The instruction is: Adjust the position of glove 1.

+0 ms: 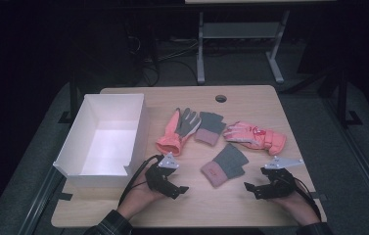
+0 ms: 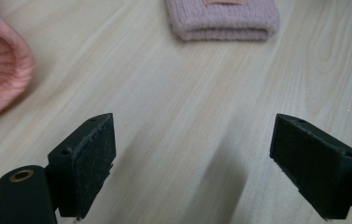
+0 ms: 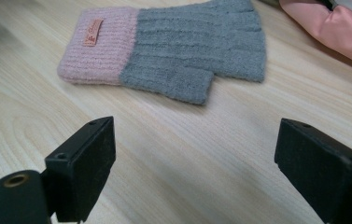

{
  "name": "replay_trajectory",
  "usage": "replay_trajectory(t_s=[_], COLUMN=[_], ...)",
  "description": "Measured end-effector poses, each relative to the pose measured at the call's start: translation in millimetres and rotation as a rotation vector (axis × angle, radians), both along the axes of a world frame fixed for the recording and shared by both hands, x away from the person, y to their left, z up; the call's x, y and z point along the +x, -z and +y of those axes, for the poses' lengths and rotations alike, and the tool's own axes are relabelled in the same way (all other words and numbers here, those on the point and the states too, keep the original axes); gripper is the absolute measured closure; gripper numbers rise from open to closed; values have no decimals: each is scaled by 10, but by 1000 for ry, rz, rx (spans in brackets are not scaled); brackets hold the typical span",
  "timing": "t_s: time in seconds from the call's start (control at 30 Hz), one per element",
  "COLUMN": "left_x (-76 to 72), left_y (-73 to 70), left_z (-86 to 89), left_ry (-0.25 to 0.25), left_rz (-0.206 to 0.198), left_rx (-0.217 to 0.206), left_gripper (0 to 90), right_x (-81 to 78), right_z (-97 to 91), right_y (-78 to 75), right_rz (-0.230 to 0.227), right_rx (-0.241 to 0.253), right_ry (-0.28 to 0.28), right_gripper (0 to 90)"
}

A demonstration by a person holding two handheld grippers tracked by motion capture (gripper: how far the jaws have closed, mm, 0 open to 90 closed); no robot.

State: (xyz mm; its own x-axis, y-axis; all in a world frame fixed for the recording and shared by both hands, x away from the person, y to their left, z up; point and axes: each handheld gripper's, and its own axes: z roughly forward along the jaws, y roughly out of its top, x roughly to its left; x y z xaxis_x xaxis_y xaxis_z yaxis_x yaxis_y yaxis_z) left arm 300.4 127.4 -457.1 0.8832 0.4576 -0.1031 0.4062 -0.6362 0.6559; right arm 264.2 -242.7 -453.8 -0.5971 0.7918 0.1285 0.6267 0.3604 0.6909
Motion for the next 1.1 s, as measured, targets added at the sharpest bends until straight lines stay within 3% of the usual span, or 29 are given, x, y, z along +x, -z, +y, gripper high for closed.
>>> replay_trajectory(t_s=[0.03,0.33,0.4,0.43,0.53,0.57,0.6,0.63,0.7,0.8,0.9,1.1], left_x=[5,-23,-46,-71,-80,-80,-88,-88,-93,-87,-77,-82], left_y=[-5,-33,-33,-36,-35,-35,-33,-33,-32,-25,-24,-20], left_z=[7,-22,-21,-23,-11,-11,-12,-12,-14,-15,-14,-34], left_ry=[21,23,35,34,35,35,34,34,40,45,46,52], left_rz=[-3,-19,-28,-45,-46,-46,-41,-41,-41,-42,-39,-47], left_rx=[21,7,15,13,10,10,-2,-2,0,5,10,11], left_gripper=[139,139,139,139,139,139,139,139,139,139,139,139], right_x=[2,8,-5,-18,-24,-24,-22,-22,-4,69,121,245], right_z=[-2,-47,-43,-33,-1,-1,24,24,41,76,117,226], right_y=[3,-16,-31,-67,-101,-101,-112,-112,-124,-162,-171,-160], right_rz=[1,-6,-10,-35,-37,-37,-39,-39,-38,-50,-51,-52], right_rx=[0,16,11,22,26,26,30,30,44,73,87,77], right_ry=[-1,8,12,14,10,10,12,12,9,-18,-24,-60], right_gripper=[123,138,202,292,403,403,511,511,610,832,900,900])
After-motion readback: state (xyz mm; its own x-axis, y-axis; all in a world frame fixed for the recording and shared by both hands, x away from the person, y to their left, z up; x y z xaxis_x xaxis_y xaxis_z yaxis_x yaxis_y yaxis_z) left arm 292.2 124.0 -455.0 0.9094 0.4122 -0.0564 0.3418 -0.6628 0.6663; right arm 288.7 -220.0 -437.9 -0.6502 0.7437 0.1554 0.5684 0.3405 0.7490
